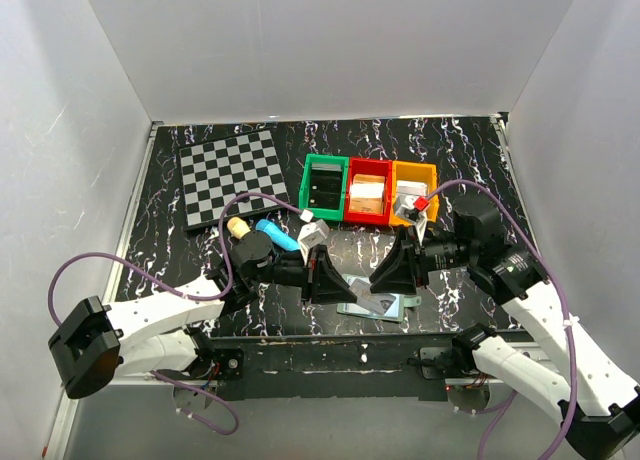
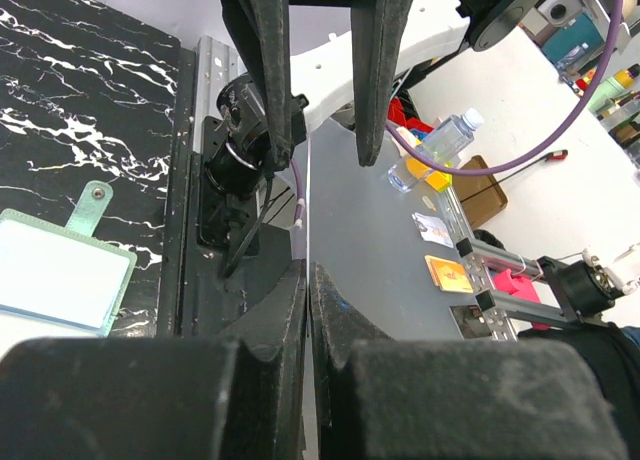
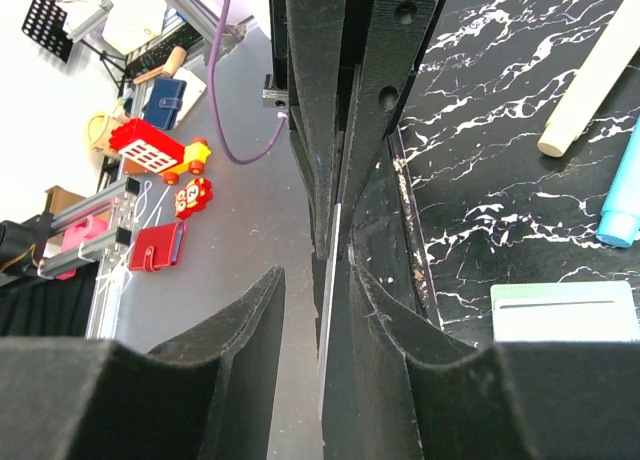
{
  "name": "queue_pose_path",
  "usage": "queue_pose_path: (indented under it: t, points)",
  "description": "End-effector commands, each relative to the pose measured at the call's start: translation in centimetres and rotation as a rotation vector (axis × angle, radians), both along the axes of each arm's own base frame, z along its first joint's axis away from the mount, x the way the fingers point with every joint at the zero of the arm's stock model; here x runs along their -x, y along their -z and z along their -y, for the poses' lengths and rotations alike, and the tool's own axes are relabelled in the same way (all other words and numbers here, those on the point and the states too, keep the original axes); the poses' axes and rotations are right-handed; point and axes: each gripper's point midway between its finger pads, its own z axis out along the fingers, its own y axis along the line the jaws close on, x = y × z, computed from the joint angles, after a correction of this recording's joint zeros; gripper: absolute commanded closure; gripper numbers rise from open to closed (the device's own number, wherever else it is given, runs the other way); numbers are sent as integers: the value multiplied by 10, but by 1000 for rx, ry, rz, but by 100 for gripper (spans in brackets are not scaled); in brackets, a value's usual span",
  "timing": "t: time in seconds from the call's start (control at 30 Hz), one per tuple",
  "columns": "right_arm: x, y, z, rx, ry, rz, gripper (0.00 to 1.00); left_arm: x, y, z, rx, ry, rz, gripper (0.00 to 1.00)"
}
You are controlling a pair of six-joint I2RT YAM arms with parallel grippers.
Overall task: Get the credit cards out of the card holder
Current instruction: Place the credit card in the storage box.
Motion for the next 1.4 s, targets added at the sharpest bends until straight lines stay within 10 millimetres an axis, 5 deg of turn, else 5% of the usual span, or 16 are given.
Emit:
queue_pose_path:
  t: [0.0, 0.43, 0.67, 0.7, 0.77, 0.83, 0.93, 1.07, 1.23, 1.37]
  points:
    - [0, -9, -2, 6, -2, 49, 61, 1, -13, 3, 20, 9, 34, 100]
    - [0, -2, -4, 39, -9, 29, 77, 3, -11, 4, 15, 8, 27, 100]
    - [4, 0, -4, 45, -26, 14, 99, 1, -11, 5, 14, -11, 24, 100]
    - [4, -1, -4, 42, -29, 17, 99, -1, -11, 5, 9, -23, 20, 97]
    - [7, -3, -3, 33, -40, 26, 99, -5, -8, 4, -2, -52, 20, 67]
    - [7, -6, -2, 25, -36, 42, 99, -12, -8, 0, -4, -113, 20, 48]
    - [5, -12, -1, 11, 2, 72, 99, -28, -3, -9, -28, -241, 30, 45]
    - [-21, -15, 4, 50, 179, 116, 99, -53, 0, -33, -50, -436, 23, 46]
    - [-90, 19, 32, 352, 417, 300, 99, -64, -9, -63, 26, -595, 24, 51]
    - [-146, 26, 42, 444, 480, 460, 99, -63, -18, -70, 92, -616, 18, 52]
